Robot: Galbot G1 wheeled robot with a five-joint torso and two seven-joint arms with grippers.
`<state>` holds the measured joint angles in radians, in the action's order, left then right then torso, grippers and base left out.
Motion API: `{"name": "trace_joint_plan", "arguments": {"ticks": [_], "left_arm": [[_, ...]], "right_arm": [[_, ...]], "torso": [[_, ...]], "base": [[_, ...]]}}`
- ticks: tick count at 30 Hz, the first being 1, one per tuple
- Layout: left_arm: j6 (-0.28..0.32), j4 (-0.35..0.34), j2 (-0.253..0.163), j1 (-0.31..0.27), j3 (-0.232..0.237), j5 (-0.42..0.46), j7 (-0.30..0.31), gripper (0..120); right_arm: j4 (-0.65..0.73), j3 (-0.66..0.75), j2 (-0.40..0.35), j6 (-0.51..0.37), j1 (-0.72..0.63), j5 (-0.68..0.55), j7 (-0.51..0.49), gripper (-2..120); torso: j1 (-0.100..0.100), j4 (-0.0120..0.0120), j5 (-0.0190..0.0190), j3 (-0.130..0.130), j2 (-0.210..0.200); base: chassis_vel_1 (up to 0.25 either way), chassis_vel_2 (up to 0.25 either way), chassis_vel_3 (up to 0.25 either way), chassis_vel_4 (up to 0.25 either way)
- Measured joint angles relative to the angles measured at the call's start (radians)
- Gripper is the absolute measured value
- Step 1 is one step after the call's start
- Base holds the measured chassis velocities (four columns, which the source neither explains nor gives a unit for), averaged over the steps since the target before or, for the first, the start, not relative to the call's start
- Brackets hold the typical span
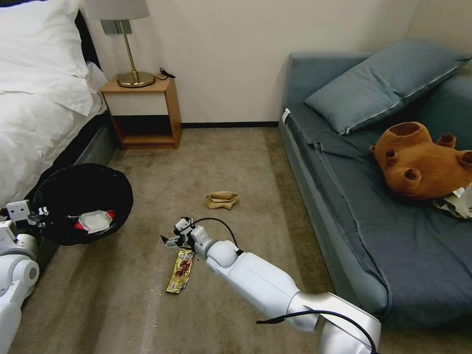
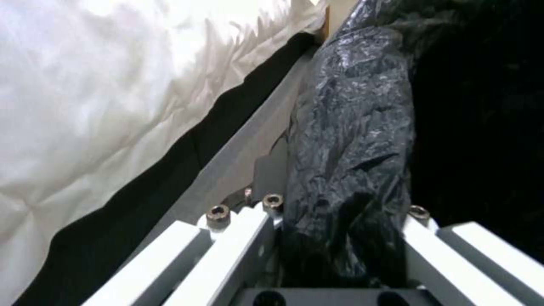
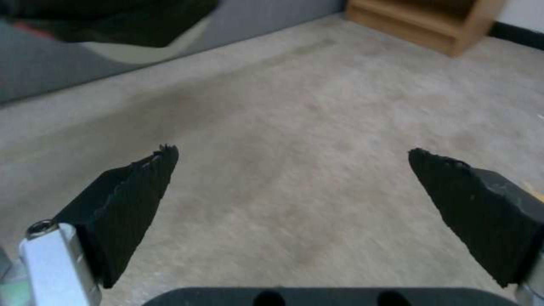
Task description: Pick up the trash bin, then pick up the garbage on the floor and place it into the trash bin.
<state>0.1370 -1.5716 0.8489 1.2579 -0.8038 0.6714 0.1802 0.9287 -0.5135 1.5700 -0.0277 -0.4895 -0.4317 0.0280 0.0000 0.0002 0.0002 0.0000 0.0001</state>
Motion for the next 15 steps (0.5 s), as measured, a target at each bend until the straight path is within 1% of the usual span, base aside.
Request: {"name": "trace_joint_plan", "arguments": {"ticks": [2, 3, 5, 6, 9, 15], "left_arm": [[0.0, -0.015, 0.004, 0.013, -0.004, -0.001, 0.0, 3], [0.0, -0.015, 0.004, 0.013, -0.004, -0.001, 0.0, 3], [0.0, -0.029, 0.008, 0.024, -0.009, -0.002, 0.001, 3], [0.0, -0.029, 0.008, 0.024, -0.009, -0.002, 0.001, 3], [0.0, -0.043, 0.016, 0.041, -0.015, -0.006, 0.004, 3], [0.003, -0.059, 0.024, 0.057, -0.017, -0.012, 0.006, 3]], "right_arm": [[0.021, 0.015, -0.032, -0.006, -0.01, -0.005, -0.001, 100], [0.021, 0.015, -0.032, -0.006, -0.01, -0.005, -0.001, 100], [0.044, 0.026, -0.067, -0.009, -0.027, -0.005, 0.0, 100], [0.044, 0.026, -0.067, -0.009, -0.027, -0.005, 0.0, 100], [0.068, 0.043, -0.097, -0.01, -0.046, -0.003, 0.004, 100], [0.089, 0.057, -0.111, -0.015, -0.051, -0.006, 0.005, 100]], "torso": [[0.0, -0.0005, 0.0001, 0.0, 0.0], [0.0, -0.0005, 0.0001, 0.0, 0.0], [0.0, -0.0004, 0.0001, 0.0, 0.0], [0.0, -0.0004, 0.0001, 0.0, 0.0], [0.0, -0.0003, 0.0001, 0.0, 0.0], [0.0, 0.0, -0.0001, 0.0, 0.0]], "base": [[0.0, 0.0, 0.0, 0.0], [0.0, 0.0, 0.0, 0.0], [0.0, 0.0, 0.0, 0.0], [0.0, 0.0, 0.0, 0.0], [0.0, 0.0, 0.0, 0.0], [0.0, 0.0, 0.0, 0.0]]}}
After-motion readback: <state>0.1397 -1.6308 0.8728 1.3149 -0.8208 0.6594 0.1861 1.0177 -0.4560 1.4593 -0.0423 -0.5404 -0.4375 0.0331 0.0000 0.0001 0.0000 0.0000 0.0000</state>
